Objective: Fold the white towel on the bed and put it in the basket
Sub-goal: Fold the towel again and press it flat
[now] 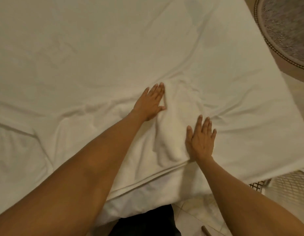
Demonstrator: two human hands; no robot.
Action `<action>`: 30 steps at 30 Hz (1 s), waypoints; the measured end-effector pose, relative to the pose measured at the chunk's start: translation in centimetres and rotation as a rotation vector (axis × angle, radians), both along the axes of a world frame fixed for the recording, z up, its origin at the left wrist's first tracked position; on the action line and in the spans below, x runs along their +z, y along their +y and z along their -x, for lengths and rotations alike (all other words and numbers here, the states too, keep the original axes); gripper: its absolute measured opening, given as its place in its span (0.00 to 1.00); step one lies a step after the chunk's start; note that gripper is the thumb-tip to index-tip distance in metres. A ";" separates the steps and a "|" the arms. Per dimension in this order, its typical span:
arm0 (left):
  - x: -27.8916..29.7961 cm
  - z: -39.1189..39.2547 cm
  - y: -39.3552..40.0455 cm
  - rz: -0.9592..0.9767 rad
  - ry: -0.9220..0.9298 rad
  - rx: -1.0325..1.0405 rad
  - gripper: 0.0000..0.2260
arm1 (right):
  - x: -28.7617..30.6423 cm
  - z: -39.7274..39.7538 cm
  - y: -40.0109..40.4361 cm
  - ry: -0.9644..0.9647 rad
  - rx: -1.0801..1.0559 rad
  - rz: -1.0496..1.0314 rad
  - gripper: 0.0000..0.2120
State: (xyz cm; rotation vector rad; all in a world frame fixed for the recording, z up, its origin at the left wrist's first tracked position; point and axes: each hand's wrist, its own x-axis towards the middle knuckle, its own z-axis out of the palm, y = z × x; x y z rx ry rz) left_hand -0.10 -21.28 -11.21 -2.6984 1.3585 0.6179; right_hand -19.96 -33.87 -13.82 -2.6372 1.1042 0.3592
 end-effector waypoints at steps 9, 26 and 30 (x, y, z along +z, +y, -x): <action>-0.2 -2.0 -6.7 0.053 -0.005 -0.102 0.34 | -1.1 1.0 0.2 -0.106 -0.186 -0.099 0.34; 0.4 -3.5 -11.3 -0.329 -0.275 -0.672 0.43 | -0.1 0.9 -0.8 -0.168 -0.181 -0.211 0.48; 0.4 -2.7 -10.3 -0.219 -0.296 -0.660 0.31 | 0.6 0.1 -0.5 -0.124 -0.162 -0.171 0.43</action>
